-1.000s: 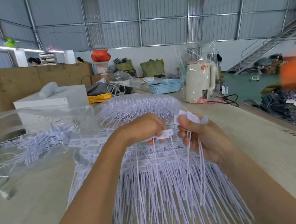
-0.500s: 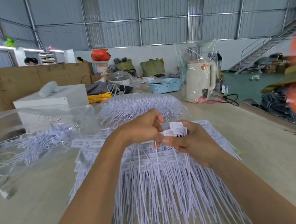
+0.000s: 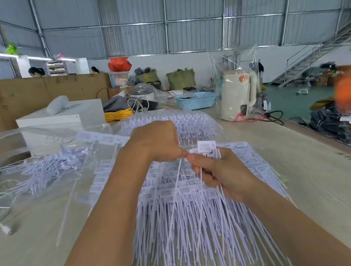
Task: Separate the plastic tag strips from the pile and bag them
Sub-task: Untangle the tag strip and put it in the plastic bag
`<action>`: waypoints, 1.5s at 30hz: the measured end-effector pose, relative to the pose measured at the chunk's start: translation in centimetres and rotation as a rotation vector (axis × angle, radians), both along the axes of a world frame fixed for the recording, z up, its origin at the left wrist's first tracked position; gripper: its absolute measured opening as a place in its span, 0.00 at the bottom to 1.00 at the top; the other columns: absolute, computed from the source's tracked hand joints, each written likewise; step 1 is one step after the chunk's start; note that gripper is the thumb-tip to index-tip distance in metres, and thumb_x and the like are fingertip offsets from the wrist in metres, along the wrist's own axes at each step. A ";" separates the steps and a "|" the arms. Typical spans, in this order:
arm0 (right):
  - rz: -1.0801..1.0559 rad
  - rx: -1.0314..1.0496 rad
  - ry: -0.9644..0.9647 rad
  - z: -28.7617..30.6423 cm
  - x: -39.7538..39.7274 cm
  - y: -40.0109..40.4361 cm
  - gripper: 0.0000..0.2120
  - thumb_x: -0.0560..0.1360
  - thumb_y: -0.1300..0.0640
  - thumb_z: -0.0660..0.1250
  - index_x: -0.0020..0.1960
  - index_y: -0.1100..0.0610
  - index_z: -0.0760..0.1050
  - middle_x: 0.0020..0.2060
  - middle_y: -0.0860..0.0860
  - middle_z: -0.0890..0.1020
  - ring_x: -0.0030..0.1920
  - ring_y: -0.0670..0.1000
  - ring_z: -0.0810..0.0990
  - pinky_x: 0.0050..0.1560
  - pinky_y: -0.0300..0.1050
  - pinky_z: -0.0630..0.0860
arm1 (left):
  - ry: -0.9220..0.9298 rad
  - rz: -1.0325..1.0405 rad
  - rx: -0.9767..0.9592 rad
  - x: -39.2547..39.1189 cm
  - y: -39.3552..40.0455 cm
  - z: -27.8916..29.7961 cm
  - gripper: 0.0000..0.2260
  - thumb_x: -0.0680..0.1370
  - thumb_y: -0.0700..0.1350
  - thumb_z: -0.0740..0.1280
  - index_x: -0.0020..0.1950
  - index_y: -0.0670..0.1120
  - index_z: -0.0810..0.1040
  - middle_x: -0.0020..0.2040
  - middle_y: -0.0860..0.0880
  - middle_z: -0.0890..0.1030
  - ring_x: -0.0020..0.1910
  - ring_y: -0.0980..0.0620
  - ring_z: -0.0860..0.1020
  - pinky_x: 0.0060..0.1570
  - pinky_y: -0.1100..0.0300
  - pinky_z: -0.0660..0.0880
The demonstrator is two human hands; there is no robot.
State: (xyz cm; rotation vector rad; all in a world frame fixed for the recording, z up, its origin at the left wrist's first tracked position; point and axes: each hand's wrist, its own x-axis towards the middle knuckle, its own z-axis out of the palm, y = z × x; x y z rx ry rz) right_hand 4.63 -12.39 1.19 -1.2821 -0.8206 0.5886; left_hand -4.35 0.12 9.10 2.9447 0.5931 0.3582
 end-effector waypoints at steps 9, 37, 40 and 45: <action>-0.155 0.004 -0.064 0.6 0.5 -0.5 0.08 0.74 0.62 0.69 0.37 0.60 0.73 0.23 0.51 0.71 0.20 0.45 0.63 0.21 0.33 0.58 | -0.168 -0.105 -0.519 0.9 0.2 -1.6 0.13 0.76 0.43 0.68 0.34 0.39 0.77 0.28 0.46 0.74 0.24 0.56 0.71 0.32 0.62 0.63; -0.114 0.174 0.211 1.5 2.3 -1.7 0.04 0.77 0.62 0.65 0.43 0.60 0.73 0.27 0.51 0.71 0.22 0.42 0.65 0.18 0.31 0.61 | -0.044 -0.038 -0.123 3.3 -0.1 -4.4 0.22 0.77 0.61 0.59 0.59 0.46 0.75 0.59 0.45 0.74 0.60 0.45 0.72 0.59 0.50 0.69; -0.204 0.209 0.218 1.5 2.3 -1.3 0.07 0.77 0.64 0.63 0.41 0.62 0.74 0.26 0.52 0.72 0.22 0.42 0.66 0.19 0.33 0.62 | -0.173 -0.193 -0.498 2.9 -2.2 -2.7 0.28 0.72 0.70 0.55 0.55 0.48 0.74 0.50 0.50 0.76 0.47 0.51 0.76 0.42 0.59 0.70; -0.430 0.178 0.242 2.3 2.6 -0.3 0.11 0.75 0.63 0.67 0.34 0.60 0.71 0.20 0.50 0.71 0.18 0.43 0.66 0.19 0.33 0.64 | 0.089 -0.357 -0.917 2.9 -3.9 -3.3 0.30 0.72 0.54 0.71 0.68 0.45 0.63 0.53 0.42 0.81 0.42 0.51 0.82 0.44 0.58 0.80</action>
